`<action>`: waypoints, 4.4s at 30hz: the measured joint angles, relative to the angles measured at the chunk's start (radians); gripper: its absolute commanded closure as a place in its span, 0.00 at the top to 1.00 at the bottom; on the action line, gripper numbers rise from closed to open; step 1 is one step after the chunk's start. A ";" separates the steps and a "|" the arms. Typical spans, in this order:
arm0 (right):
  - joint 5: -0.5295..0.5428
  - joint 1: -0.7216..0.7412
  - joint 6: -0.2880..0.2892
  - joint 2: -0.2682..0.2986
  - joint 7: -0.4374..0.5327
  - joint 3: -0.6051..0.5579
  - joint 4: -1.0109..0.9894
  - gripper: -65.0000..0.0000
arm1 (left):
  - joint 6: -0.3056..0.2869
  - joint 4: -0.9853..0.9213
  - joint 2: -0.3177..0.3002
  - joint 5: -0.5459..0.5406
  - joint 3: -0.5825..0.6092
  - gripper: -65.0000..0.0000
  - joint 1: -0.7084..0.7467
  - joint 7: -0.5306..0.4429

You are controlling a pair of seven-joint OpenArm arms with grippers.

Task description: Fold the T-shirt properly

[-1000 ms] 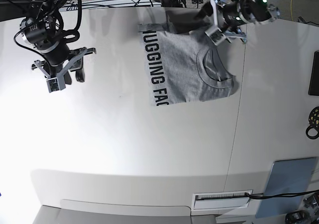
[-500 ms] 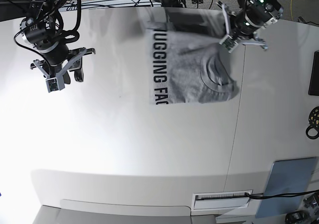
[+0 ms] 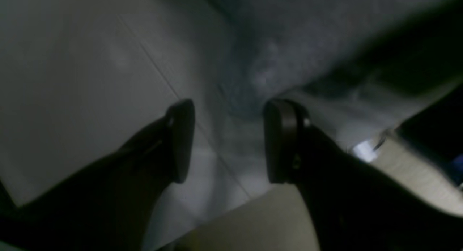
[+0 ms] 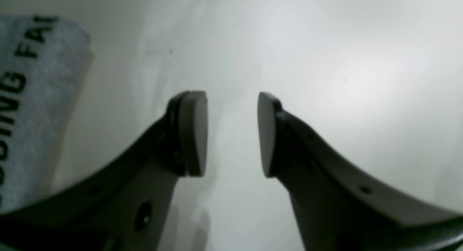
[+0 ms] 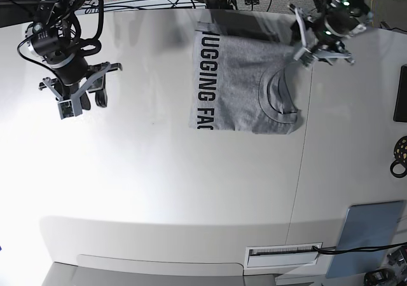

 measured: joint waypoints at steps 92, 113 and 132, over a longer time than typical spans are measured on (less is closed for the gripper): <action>-0.422 0.184 -0.251 0.015 0.049 -0.681 -0.242 0.00 | 0.241 -0.671 -0.100 -0.227 0.230 0.00 -0.666 -0.176; -0.358 -0.361 -0.254 0.036 -0.031 -0.120 0.092 0.00 | 0.195 -0.263 -0.123 -0.555 -0.296 0.00 0.106 -0.166; -0.347 -0.855 -0.249 0.039 0.097 -0.109 -0.104 0.00 | -0.080 -0.587 0.056 -0.436 -0.307 0.00 0.440 -0.238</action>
